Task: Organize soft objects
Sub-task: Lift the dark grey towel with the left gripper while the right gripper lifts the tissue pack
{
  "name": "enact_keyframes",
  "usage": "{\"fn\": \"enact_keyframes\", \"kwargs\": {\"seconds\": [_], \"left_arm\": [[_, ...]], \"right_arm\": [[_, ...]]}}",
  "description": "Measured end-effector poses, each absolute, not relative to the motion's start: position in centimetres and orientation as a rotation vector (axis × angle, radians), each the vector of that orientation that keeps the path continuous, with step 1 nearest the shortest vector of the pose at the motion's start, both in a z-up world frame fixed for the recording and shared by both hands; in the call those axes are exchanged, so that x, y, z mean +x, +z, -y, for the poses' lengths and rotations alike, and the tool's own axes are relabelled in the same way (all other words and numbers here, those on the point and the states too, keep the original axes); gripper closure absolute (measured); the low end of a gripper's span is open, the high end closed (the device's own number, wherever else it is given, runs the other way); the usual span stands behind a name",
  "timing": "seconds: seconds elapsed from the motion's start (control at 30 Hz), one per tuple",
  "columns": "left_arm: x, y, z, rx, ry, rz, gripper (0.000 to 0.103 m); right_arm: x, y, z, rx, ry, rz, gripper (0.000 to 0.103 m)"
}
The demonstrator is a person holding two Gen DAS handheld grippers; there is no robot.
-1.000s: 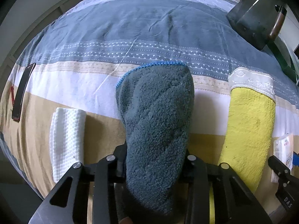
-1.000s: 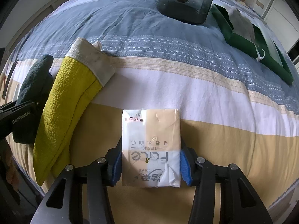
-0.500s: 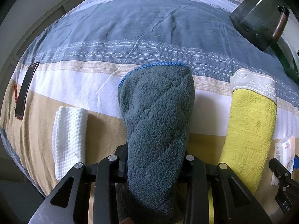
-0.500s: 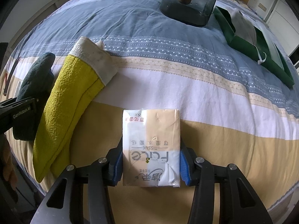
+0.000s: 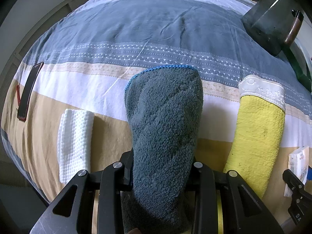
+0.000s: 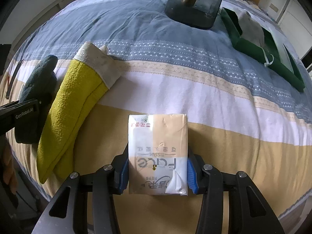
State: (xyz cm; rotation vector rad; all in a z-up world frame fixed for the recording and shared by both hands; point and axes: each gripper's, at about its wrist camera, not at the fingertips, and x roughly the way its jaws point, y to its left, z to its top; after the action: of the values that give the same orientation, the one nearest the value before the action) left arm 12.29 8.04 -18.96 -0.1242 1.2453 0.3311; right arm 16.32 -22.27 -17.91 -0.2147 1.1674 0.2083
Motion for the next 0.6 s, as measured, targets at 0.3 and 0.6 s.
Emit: {"fn": "enact_keyframes", "kwargs": {"seconds": [0.3, 0.6], "left_arm": [[11.7, -17.8, -7.8, -0.135, 0.344, -1.248, 0.074], [11.4, -15.3, -7.2, -0.129, 0.377, -1.229, 0.074]], "right_arm": [[16.4, -17.0, 22.4, -0.215, 0.218, -1.153, 0.057], [16.3, -15.7, 22.9, -0.198, 0.231, -1.134, 0.057]]}}
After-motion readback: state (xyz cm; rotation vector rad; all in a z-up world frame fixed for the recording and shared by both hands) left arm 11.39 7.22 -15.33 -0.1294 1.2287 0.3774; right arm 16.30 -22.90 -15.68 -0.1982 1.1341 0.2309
